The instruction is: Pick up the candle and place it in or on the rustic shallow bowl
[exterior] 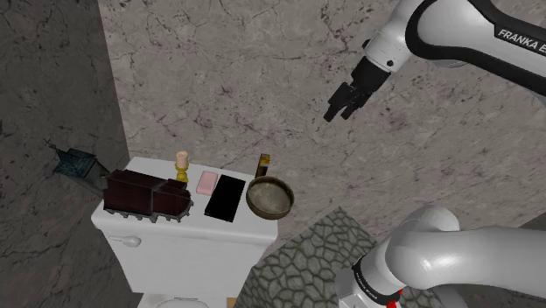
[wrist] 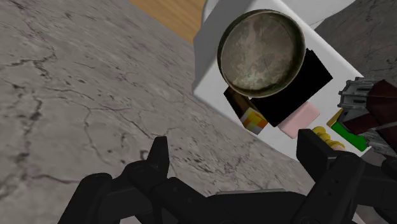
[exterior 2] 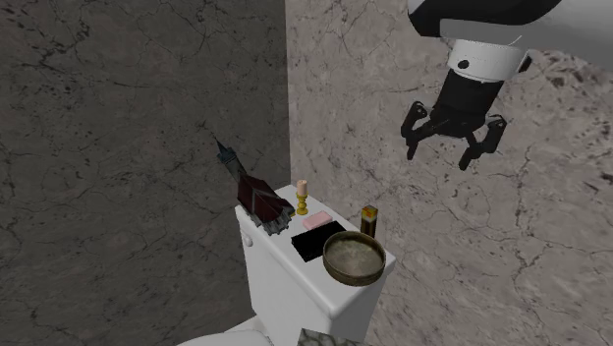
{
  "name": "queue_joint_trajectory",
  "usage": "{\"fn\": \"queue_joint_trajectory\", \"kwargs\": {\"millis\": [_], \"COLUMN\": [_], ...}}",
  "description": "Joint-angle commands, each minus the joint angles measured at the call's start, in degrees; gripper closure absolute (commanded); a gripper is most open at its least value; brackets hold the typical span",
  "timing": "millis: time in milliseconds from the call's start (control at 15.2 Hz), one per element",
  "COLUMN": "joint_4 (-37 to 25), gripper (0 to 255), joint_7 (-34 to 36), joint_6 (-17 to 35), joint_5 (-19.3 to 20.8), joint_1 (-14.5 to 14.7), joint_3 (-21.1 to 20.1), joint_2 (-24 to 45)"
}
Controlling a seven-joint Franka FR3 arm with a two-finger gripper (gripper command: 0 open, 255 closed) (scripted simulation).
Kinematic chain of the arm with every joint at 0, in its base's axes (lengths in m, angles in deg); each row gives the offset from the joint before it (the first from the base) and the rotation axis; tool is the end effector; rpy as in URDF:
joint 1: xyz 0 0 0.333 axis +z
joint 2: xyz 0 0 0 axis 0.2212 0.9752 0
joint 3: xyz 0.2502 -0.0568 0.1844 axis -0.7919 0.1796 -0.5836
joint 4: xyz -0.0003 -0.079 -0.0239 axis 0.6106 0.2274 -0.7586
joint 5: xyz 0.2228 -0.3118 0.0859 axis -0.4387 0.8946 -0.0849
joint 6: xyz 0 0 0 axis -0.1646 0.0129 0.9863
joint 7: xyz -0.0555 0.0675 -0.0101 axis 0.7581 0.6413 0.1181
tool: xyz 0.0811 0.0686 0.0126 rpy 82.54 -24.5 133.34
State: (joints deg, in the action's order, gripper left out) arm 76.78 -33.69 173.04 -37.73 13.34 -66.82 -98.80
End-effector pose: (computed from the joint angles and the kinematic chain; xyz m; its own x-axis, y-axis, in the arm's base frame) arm 0.3210 -0.0047 0.6163 0.9897 0.0076 0.1432 0.0246 -0.9928 -0.1174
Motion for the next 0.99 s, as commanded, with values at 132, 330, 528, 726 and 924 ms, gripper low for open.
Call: {"fn": "queue_joint_trajectory", "kwargs": {"millis": [132,330,528,726,924], "joint_4": [0.36,0.37,-0.27,-1.56,-3.48], "gripper": [0,0,0,0,0], "joint_7": [1.51,3.76,6.03,8.37,10.86], "joint_6": [2.75,6.81,10.72,14.42,17.82], "joint_5": [-0.83,-1.85,-2.54,-2.81,-2.56], "joint_1": [0.71,1.7,2.57,3.29,3.86], "joint_3": [-1.88,-4.67,-7.4,-10.07,-12.68], "joint_2": [2.3,6.22,10.65,15.52,20.78]}}
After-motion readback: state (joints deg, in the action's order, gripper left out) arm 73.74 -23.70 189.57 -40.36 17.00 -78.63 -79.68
